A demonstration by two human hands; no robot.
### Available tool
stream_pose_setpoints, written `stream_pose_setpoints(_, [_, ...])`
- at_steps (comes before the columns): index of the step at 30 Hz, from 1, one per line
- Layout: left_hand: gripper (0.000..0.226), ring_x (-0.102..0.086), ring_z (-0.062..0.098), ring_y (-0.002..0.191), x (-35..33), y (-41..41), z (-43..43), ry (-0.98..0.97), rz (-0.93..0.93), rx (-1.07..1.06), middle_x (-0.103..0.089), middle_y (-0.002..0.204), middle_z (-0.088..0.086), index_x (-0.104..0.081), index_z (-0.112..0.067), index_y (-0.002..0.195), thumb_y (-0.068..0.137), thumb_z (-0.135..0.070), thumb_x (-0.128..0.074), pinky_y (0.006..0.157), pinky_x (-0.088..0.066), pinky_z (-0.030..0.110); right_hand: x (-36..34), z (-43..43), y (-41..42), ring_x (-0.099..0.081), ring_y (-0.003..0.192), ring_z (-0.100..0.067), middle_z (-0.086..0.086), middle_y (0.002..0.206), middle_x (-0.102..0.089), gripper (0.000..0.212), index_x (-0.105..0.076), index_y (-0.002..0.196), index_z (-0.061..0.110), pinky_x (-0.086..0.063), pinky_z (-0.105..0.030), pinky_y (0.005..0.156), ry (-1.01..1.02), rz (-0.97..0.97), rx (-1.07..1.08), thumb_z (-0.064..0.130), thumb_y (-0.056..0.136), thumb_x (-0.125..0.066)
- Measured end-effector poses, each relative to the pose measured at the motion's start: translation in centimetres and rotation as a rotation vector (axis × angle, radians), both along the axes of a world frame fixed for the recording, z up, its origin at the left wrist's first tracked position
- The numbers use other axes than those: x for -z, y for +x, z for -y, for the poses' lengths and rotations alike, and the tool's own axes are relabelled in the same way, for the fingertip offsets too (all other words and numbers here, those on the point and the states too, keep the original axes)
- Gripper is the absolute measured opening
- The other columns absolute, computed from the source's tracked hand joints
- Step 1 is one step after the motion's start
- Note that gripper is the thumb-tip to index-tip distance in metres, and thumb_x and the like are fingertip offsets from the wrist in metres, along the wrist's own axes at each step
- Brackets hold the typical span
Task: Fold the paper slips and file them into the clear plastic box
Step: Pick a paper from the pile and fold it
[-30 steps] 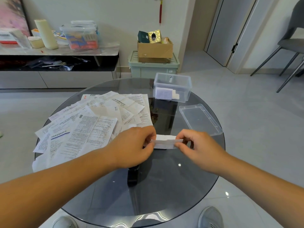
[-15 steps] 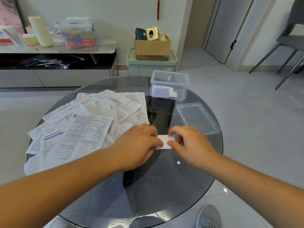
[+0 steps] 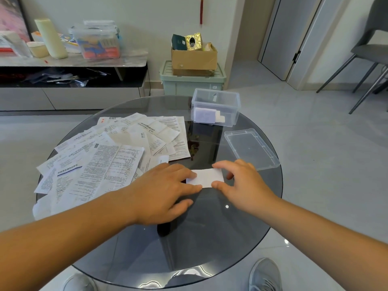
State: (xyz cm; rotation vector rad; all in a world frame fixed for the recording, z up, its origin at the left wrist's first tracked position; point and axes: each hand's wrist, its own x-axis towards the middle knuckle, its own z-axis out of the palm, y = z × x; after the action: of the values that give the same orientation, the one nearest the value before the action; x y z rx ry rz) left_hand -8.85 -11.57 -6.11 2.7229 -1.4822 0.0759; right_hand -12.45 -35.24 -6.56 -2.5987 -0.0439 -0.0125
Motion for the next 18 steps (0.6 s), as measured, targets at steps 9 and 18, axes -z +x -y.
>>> stream_pose_setpoints(9, [0.052, -0.041, 0.012, 0.139, -0.2, 0.1, -1.4, -0.022, -0.113, -0.01, -0.045, 0.153, -0.009, -0.059, -0.032, 0.137, 0.095, -0.051, -0.036, 0.115, -0.035, 0.036, 0.1, 0.4, 0.4, -0.048, 0.099, -0.017, 0.01, 0.09, -0.05, 0.046, -0.058, 0.131, 0.041, -0.046, -0.033, 0.091, 0.11, -0.06, 0.034, 0.013, 0.095, -0.064])
stream_pose_setpoints(18, [0.059, -0.039, 0.016, 0.139, -0.7, 1.1, 0.8, -0.002, -0.072, -0.091, -0.041, 0.153, -0.005, -0.047, -0.028, 0.142, 0.095, -0.059, -0.031, 0.116, -0.027, 0.034, -1.0, 1.1, -0.3, -0.047, 0.114, -0.013, 0.013, 0.116, -0.06, 0.029, -0.067, 0.117, 0.025, -0.041, -0.033, 0.093, -0.176, 0.296, -0.155, 0.032, 0.095, -0.05])
